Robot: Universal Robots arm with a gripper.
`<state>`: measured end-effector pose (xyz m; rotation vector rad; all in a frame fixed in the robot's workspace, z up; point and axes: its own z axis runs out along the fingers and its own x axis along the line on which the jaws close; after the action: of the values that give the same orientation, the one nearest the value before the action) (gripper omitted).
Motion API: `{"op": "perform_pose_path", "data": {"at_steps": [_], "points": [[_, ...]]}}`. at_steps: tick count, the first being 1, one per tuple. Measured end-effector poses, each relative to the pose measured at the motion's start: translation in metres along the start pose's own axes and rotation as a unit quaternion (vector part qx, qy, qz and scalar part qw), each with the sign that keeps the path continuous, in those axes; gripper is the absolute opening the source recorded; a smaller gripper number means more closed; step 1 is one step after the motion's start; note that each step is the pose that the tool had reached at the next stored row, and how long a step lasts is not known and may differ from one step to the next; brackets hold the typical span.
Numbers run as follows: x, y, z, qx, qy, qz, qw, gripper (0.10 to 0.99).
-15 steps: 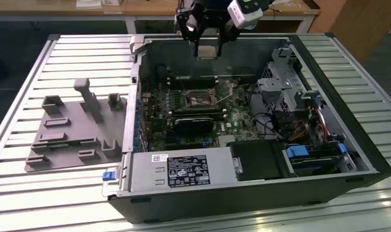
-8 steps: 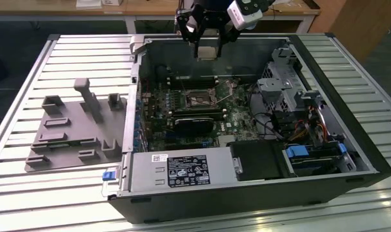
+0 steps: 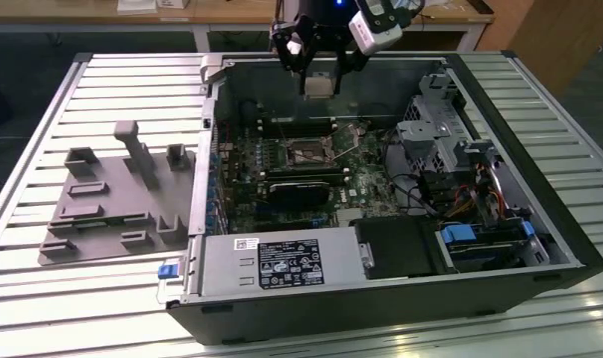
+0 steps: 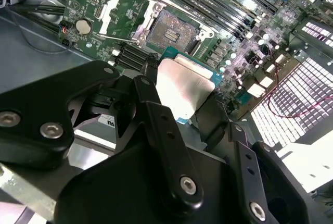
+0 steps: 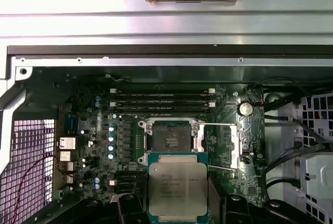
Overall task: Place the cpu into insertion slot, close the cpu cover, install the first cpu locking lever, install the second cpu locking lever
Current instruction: 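Place the cpu into insertion slot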
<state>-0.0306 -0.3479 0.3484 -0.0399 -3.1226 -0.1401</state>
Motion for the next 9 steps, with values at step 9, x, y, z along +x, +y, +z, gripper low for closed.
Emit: {"op": "perform_pose_path", "data": {"at_steps": [9], "points": [[0.0000, -0.0004, 0.0042, 0.0000, -0.0003, 0.000, 1.0000, 0.541]]}}
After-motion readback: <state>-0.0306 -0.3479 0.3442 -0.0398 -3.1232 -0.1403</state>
